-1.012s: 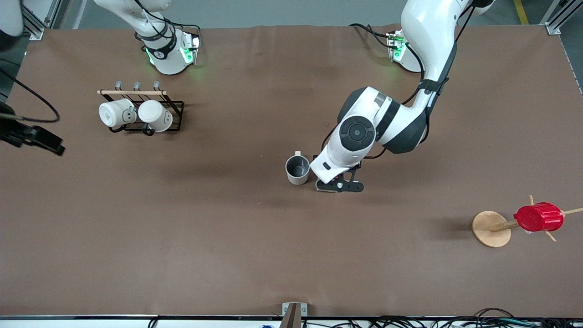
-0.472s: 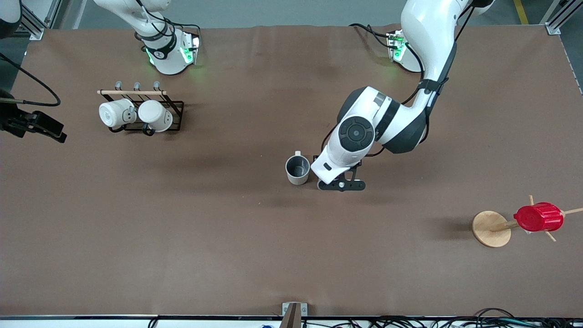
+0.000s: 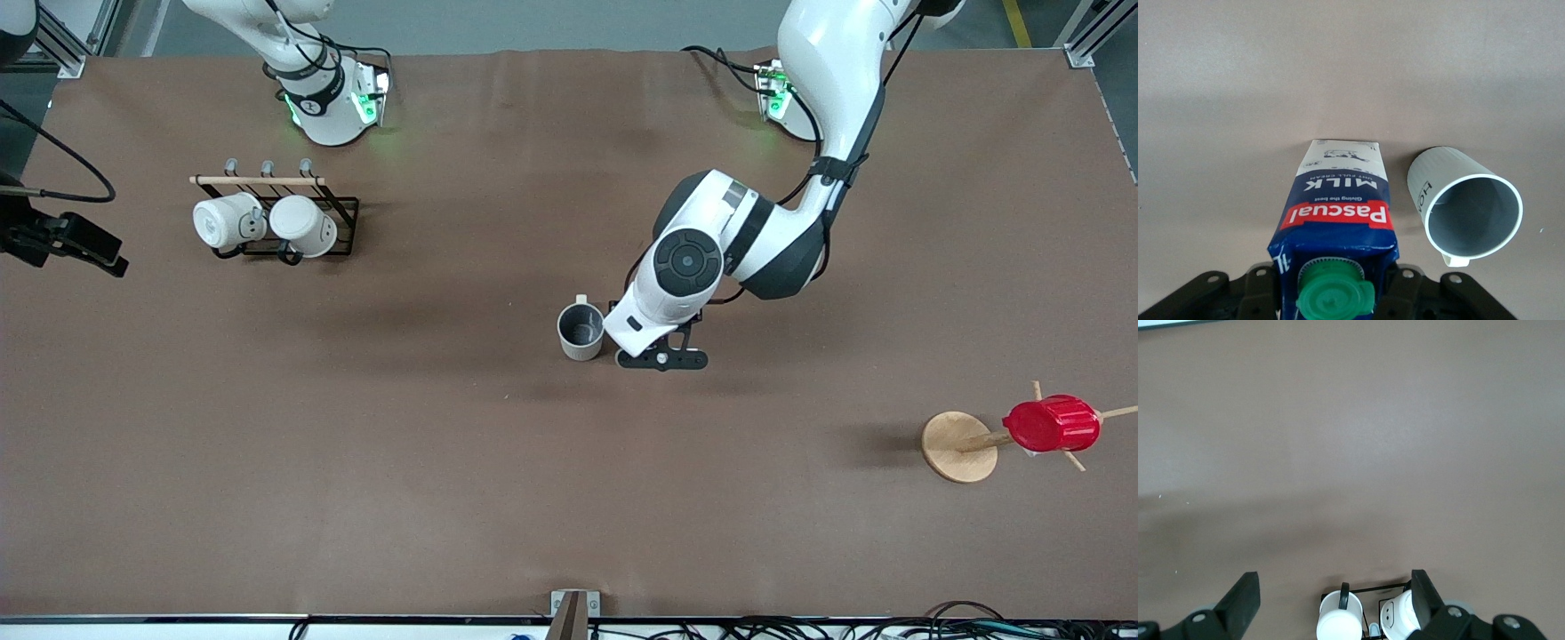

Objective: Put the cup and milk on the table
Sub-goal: 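Lower the milk carton beside the mug with the left gripper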

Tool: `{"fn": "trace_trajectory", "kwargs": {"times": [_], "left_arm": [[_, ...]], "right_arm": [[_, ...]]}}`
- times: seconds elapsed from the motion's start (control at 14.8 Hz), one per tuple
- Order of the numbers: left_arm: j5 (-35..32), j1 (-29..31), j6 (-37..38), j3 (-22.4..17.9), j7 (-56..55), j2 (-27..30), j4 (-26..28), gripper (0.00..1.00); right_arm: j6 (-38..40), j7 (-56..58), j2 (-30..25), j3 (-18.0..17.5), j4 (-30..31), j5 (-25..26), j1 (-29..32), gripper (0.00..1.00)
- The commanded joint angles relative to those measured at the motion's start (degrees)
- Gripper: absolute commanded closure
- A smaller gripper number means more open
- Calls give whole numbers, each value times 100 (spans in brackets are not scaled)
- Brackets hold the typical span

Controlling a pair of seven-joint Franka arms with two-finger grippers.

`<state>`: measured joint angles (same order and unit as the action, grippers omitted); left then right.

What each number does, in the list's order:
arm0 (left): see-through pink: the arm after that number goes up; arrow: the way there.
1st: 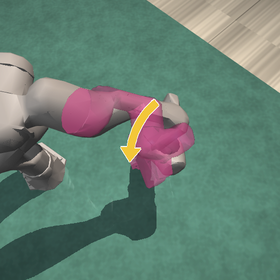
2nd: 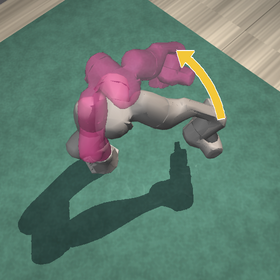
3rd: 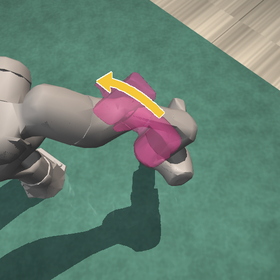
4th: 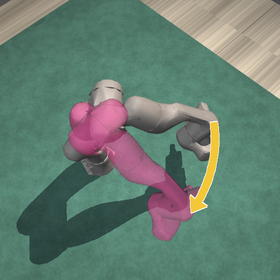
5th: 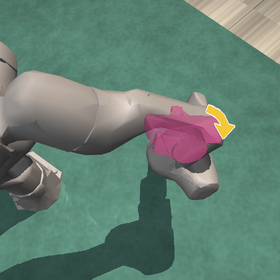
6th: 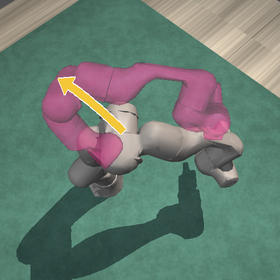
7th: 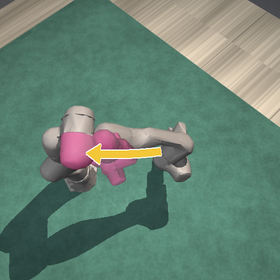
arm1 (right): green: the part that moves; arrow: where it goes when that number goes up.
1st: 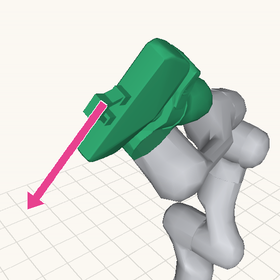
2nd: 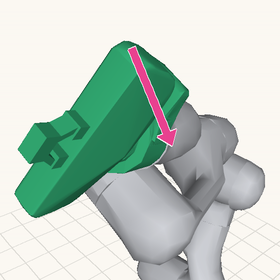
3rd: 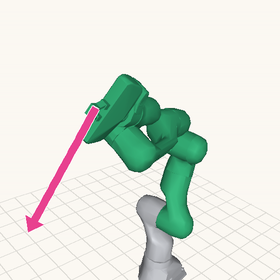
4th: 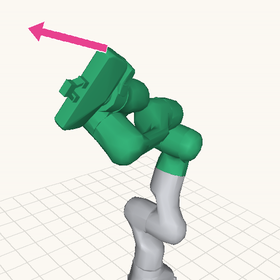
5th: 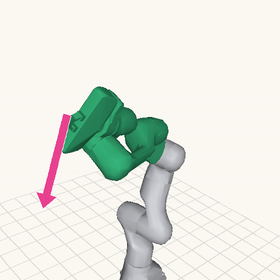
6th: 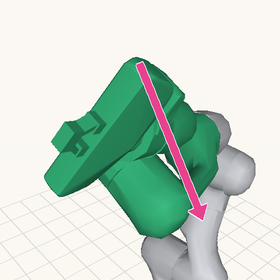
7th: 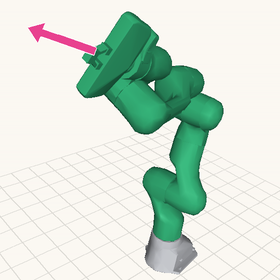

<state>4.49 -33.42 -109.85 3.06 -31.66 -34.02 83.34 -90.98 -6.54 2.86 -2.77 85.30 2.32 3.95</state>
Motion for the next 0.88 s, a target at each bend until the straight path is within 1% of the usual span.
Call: {"fn": "trace_trajectory", "kwargs": {"times": [0.0, 0.07, 0.13, 0.27, 0.4, 0.54, 0.74, 0.81], "left_arm": [[-28, -51, -2, -16, -69, 54, 95, 47], [-28, -51, 7, -16, -60, 62, 86, 9], [-28, -51, 33, -16, -42, 106, 77, 0], [-10, 1, 77, -16, -25, 290, 68, 0], [8, 54, 104, -16, -77, 597, 68, 0], [16, 124, 313, -25, -77, 948, 60, 0], [16, 510, 796, -25, 37, 1476, 68, 0], [16, 642, 842, -25, 55, 1599, 86, 0]], "right_arm": [[10, 48, -110, 22, 31, -100, 10, 0], [45, 30, -110, 31, 31, -101, 10, 0], [45, 30, -110, 31, 39, -101, 1, 0], [54, 30, -110, 31, 40, -101, 10, 0], [54, 30, -110, 31, 40, -101, 10, 0], [54, 30, -110, 31, 48, -101, 10, 0], [54, 30, -110, 31, 57, -101, 10, 0], [54, 39, -110, 31, 48, -101, 10, 0]]}}
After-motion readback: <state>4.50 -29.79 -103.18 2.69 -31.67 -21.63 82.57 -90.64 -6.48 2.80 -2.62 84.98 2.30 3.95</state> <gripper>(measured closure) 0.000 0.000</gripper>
